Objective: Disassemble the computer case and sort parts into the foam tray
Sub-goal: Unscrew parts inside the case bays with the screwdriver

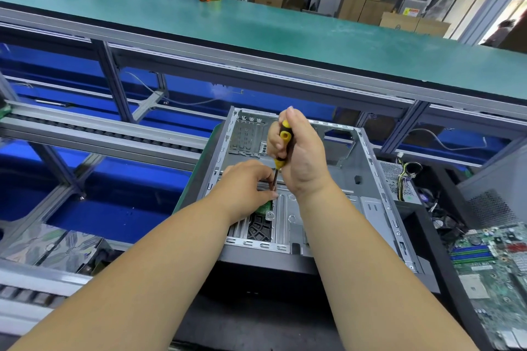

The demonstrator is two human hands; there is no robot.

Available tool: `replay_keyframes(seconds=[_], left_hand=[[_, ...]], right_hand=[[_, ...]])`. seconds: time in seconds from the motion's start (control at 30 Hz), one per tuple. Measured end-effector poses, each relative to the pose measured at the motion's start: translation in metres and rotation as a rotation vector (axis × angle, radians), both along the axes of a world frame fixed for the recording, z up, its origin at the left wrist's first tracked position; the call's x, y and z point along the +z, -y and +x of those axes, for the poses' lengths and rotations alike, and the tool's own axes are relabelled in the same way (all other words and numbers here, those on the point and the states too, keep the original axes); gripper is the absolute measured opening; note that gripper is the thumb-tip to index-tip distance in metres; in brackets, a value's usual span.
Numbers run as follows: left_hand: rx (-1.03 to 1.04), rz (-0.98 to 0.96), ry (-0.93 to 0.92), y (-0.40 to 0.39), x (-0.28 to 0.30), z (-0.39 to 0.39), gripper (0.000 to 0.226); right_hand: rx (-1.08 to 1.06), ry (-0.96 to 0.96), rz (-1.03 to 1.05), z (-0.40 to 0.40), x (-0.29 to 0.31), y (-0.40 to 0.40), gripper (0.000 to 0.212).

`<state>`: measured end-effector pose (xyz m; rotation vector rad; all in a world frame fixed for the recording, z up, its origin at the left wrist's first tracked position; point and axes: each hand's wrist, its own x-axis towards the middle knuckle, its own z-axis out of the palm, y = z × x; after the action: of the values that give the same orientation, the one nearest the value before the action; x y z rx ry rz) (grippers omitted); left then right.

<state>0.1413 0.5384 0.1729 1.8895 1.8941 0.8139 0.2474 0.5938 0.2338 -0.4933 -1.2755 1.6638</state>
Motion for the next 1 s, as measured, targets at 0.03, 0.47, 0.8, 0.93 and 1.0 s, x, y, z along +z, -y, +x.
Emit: replay_keyframes(seconds=[0.03,0.47,0.8,0.93,1.0], left_hand=[[0.001,0.0,0.0,0.0,0.0,0.0,0.01],[-0.007,-0.012,0.005,0.002,0.003,0.001,0.011],[-0.006,-0.013,-0.019,0.0,0.002,0.0,0.014],[-0.006,-0.006,-0.006,0.0,0.001,0.001,0.018],[-0.003,-0.008,0.01,0.001,0.002,0.001,0.015]], right_hand=[[-0.019,0.042,0.029,0.002,0.001,0.001,0.024],[-0.255,0.074,-0.007,-0.003,-0.001,0.01,0.034],[-0.037,0.021,-0.078,-0.003,0.003,-0.01,0.055],[0.062,0.032,-0.063,-0.003,0.002,-0.008,0.054],[0.086,0.035,-0.038,-0.003,0.001,-0.003,0.042]])
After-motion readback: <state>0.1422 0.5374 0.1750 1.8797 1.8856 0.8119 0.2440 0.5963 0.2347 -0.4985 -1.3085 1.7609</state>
